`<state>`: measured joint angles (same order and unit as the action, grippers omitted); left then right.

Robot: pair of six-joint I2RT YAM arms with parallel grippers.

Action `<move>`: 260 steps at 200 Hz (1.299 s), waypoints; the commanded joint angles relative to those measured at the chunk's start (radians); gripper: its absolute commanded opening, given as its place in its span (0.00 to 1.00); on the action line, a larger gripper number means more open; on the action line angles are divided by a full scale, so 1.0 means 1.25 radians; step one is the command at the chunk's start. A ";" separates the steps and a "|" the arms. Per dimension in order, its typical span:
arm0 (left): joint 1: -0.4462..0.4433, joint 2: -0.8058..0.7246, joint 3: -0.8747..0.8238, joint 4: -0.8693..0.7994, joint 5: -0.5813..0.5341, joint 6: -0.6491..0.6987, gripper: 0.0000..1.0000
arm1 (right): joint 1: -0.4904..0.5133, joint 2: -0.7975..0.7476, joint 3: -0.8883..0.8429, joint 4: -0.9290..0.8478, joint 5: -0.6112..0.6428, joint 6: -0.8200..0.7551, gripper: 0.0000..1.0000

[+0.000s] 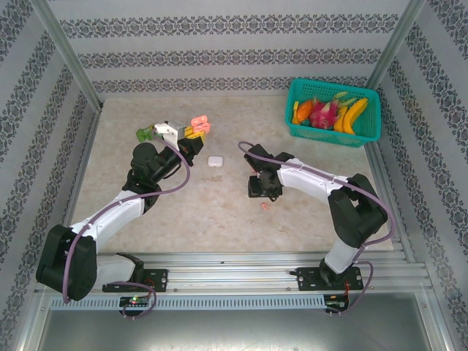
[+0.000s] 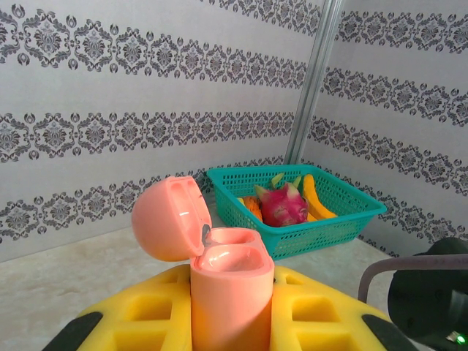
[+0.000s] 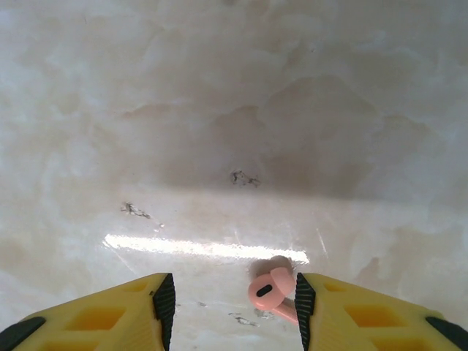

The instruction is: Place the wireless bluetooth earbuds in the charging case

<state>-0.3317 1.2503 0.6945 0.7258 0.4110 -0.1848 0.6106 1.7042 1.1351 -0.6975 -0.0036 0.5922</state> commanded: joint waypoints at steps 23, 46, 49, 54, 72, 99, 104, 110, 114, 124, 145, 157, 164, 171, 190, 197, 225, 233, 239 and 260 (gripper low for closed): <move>0.009 -0.016 0.023 0.025 0.016 0.003 0.00 | -0.032 0.013 -0.018 -0.014 -0.069 -0.108 0.49; 0.009 -0.016 0.024 0.025 0.017 0.002 0.00 | -0.026 0.032 -0.013 -0.021 -0.064 -0.114 0.50; 0.009 -0.016 0.025 0.024 0.017 0.002 0.00 | -0.025 0.035 -0.011 -0.022 -0.063 -0.115 0.50; 0.009 -0.016 0.024 0.024 0.017 0.002 0.00 | -0.022 0.039 -0.010 -0.025 -0.062 -0.116 0.51; 0.009 -0.014 0.025 0.024 0.017 0.002 0.00 | -0.011 0.055 -0.003 -0.033 -0.053 -0.119 0.52; 0.009 -0.011 0.025 0.027 0.017 0.001 0.00 | 0.004 0.079 0.012 -0.050 -0.021 -0.118 0.52; 0.009 -0.011 0.026 0.027 0.017 0.001 0.00 | 0.006 0.081 0.013 -0.053 -0.015 -0.119 0.52; 0.008 -0.012 0.026 0.027 0.018 0.001 0.00 | 0.007 0.085 0.015 -0.054 -0.010 -0.118 0.52; 0.009 -0.011 0.025 0.027 0.018 0.001 0.00 | 0.008 0.088 0.016 -0.056 -0.007 -0.118 0.52; 0.009 -0.012 0.026 0.027 0.018 0.002 0.00 | 0.011 0.094 0.019 -0.060 0.000 -0.117 0.52; 0.009 -0.011 0.025 0.027 0.017 0.002 0.00 | 0.014 0.107 0.023 -0.060 0.006 -0.117 0.51; 0.009 -0.010 0.023 0.027 0.017 0.003 0.00 | 0.016 0.113 0.026 -0.059 0.007 -0.118 0.51; 0.008 -0.011 0.022 0.028 0.018 0.002 0.00 | 0.015 0.116 0.029 -0.059 0.008 -0.116 0.51; 0.009 -0.012 0.022 0.028 0.016 0.002 0.00 | 0.017 0.119 0.030 -0.059 0.009 -0.115 0.51; 0.010 -0.013 0.019 0.028 0.017 0.003 0.00 | 0.017 0.126 0.034 -0.060 0.010 -0.119 0.50; 0.009 -0.014 0.019 0.027 0.016 0.003 0.00 | 0.018 0.128 0.037 -0.061 0.009 -0.118 0.50; 0.010 -0.015 0.021 0.028 0.015 0.003 0.00 | 0.020 0.130 0.037 -0.064 0.010 -0.119 0.48; 0.009 -0.015 0.021 0.028 0.015 0.003 0.00 | 0.022 0.130 0.036 -0.064 0.011 -0.117 0.48; 0.009 -0.016 0.021 0.028 0.015 0.004 0.00 | 0.022 0.130 0.034 -0.064 0.011 -0.117 0.47; 0.009 -0.014 0.020 0.028 0.016 0.004 0.00 | 0.027 0.128 0.032 -0.067 0.012 -0.114 0.45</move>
<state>-0.3317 1.2503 0.6945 0.7258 0.4145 -0.1848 0.6266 1.8534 1.1648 -0.7525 -0.0082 0.4629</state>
